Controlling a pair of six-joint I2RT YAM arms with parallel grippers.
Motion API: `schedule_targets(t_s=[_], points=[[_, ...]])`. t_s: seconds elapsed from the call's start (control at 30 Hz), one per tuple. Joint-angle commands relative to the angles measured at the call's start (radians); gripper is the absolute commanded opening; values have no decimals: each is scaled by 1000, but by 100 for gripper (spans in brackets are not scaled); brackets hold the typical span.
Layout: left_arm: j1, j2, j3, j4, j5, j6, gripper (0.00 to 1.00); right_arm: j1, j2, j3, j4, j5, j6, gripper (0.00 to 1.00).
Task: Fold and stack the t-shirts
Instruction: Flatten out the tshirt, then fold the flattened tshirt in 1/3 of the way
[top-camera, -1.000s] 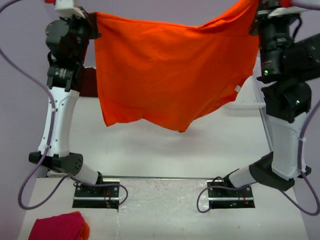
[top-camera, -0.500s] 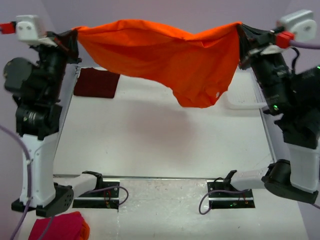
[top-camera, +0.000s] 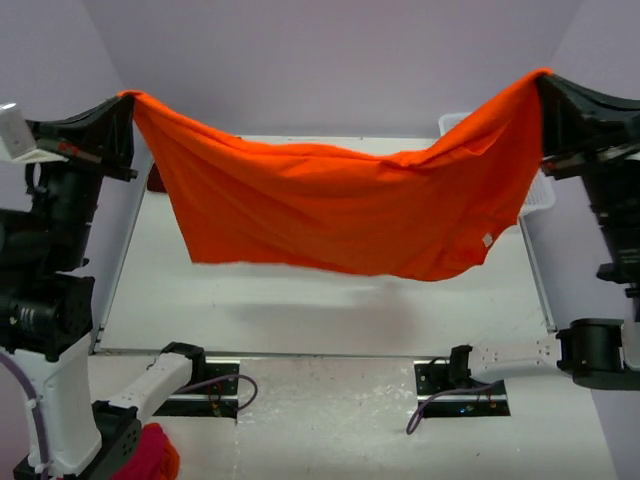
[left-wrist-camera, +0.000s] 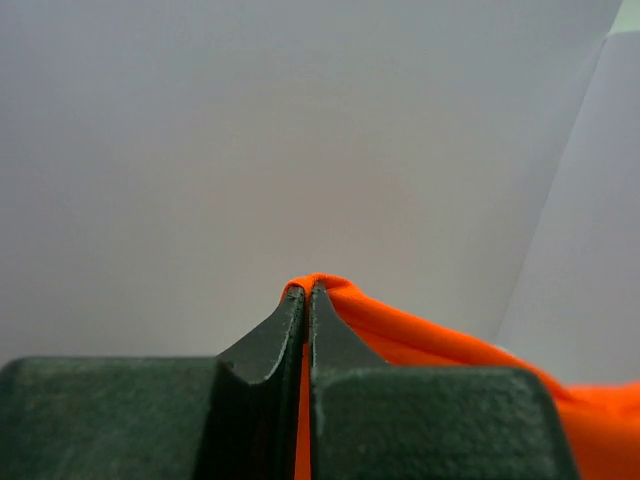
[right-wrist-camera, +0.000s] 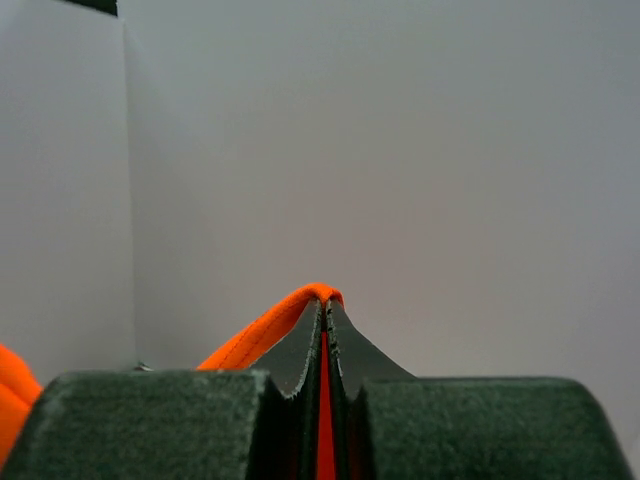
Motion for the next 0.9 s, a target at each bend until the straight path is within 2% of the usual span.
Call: schedule_targets(t_s=[0.0,0.03,0.07,0.13,0.17,0.23,0.33,0.4,0.53,0.67,0.87], points=[[-1,120,-69,-8,8,-24,0,-57,68,-102,32,-2,-21,0],[-1,141,-107,12,-6,-27,0,-94,64,-133,32,-19,2,0],[-1,162,-128,21,-15,-29,0,-199,62,-161,30,-39,71,0],[-1,230,-196,58,-41,-33,0,-330,54,-268,30,-119,201,0],[-1,254,-220,69,-50,-37,0,-461,51,-306,30,-154,253,0],[-1,341,-268,75,-79,-49,0,-616,73,-414,30,-264,368,0],[-1,450,-338,113,-132,-43,0,-750,166,-489,24,-314,432,0],[0,509,-395,159,-162,-41,0,-803,218,-518,18,-320,446,0],[10,633,-507,286,-210,-40,0,-935,339,-560,23,-430,516,0],[20,782,-512,331,-204,-40,0,-1025,454,-566,29,-502,524,0],[25,933,-400,336,-182,-17,0,-1096,635,-512,27,-568,552,0]])
